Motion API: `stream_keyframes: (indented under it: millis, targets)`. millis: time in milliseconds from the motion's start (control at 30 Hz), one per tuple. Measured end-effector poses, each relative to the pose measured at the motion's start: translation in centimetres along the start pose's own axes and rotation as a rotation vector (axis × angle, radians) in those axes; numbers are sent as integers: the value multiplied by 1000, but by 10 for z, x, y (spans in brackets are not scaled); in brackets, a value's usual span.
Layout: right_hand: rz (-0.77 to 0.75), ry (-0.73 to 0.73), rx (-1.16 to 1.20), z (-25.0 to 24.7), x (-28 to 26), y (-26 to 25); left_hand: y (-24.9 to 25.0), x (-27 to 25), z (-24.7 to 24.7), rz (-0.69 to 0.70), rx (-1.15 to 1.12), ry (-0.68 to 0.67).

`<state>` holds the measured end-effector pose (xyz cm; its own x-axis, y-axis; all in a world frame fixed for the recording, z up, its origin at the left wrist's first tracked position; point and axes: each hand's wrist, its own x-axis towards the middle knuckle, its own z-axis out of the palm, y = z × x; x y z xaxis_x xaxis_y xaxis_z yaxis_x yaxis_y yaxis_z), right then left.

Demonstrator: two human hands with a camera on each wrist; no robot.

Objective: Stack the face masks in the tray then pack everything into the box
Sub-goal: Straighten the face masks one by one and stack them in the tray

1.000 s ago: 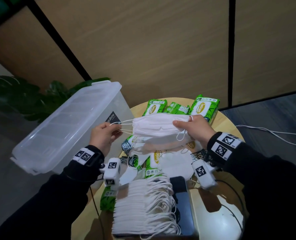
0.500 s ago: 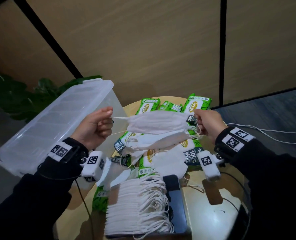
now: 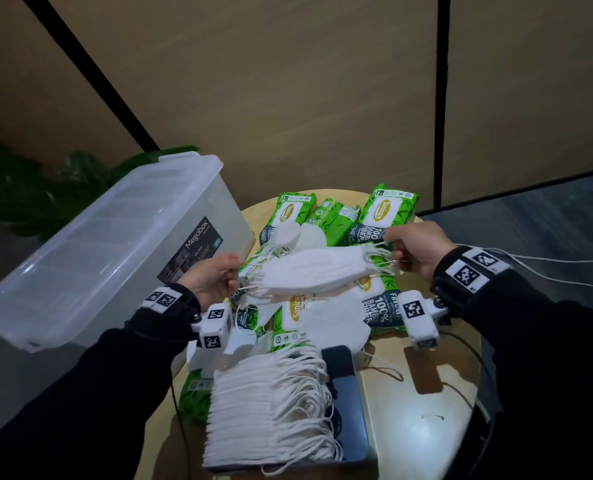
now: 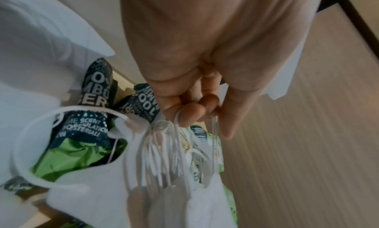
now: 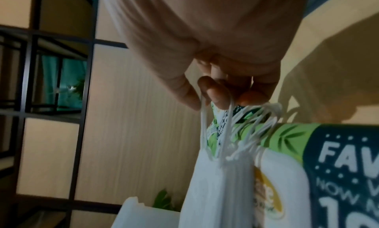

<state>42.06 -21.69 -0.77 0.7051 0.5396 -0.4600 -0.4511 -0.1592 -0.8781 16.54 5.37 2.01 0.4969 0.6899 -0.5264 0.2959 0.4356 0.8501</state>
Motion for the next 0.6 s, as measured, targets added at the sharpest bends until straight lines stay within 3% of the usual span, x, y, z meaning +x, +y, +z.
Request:
stream_keyframes:
  millis: [267, 367, 433, 500, 600]
  targets:
    - [-113, 15, -118, 6, 6, 4, -9, 8, 7, -1, 138, 22]
    - [-201, 41, -246, 8, 8, 5, 3, -1, 7, 22, 368, 37]
    - [-309, 90, -429, 13, 9, 8, 11, -2, 8, 126, 763, 106]
    - [-457, 84, -739, 22, 5, 10, 17, -7, 16, 323, 1029, 133]
    - [-586, -96, -1139, 41, -4, 11, 19, -18, 45, 534, 1241, -72]
